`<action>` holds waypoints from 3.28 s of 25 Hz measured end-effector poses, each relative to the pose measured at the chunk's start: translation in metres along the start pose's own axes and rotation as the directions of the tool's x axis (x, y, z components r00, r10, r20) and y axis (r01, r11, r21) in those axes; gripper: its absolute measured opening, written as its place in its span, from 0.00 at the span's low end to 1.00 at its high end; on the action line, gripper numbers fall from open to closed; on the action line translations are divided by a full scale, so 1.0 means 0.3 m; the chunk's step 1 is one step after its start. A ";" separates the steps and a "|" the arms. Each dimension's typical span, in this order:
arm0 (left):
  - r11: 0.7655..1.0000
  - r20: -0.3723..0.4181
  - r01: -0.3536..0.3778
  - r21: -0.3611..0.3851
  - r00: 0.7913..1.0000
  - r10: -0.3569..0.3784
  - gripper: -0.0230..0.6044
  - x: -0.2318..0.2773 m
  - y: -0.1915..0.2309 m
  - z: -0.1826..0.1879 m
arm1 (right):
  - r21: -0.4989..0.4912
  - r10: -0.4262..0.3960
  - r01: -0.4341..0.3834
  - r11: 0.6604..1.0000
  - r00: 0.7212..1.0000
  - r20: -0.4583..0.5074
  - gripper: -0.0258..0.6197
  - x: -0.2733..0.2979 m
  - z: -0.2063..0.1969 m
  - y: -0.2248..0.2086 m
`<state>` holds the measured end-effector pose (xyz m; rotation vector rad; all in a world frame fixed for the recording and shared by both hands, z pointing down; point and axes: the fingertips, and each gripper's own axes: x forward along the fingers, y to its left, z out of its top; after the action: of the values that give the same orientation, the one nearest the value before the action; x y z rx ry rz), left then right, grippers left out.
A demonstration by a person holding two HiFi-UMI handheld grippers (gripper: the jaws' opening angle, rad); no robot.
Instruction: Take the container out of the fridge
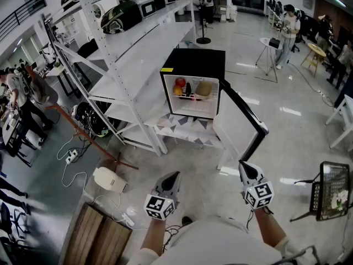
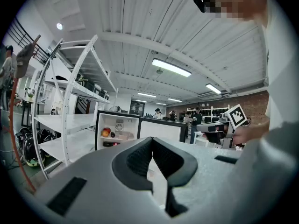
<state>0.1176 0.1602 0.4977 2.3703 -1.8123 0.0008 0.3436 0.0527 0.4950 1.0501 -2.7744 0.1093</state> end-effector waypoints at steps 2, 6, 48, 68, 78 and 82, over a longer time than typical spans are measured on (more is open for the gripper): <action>1.000 -0.002 -0.001 -0.002 1.000 0.001 0.04 0.002 0.009 -0.003 | -0.004 -0.001 0.001 1.000 1.000 0.001 0.05 0.003 0.005 0.001; 1.000 -0.003 0.008 -0.003 1.000 -0.008 0.04 -0.001 0.017 -0.002 | -0.003 -0.002 0.002 1.000 1.000 0.000 0.05 0.010 0.013 0.012; 0.996 -0.033 0.079 -0.040 0.996 -0.081 0.04 -0.111 0.394 -0.067 | 0.028 -0.064 0.065 0.998 0.998 -0.027 0.05 0.293 -0.004 0.323; 0.999 -0.061 0.009 -0.046 0.998 -0.012 0.04 0.391 0.582 0.012 | -0.007 0.029 -0.030 1.000 0.998 -0.059 0.05 0.783 0.044 -0.005; 0.998 -0.091 -0.052 -0.033 0.995 0.049 0.04 0.576 0.622 0.008 | 0.051 0.090 -0.084 0.995 0.986 -0.138 0.05 0.975 -0.036 -0.148; 0.998 -0.099 -0.056 -0.025 0.994 0.053 0.04 0.609 0.626 0.020 | 0.072 0.108 -0.099 0.992 0.984 -0.140 0.05 1.021 -0.033 -0.166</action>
<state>-0.0145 -0.0634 0.5328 2.2596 -1.8188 0.0967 0.1524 -0.1825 0.5623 0.8747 -2.7102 0.2796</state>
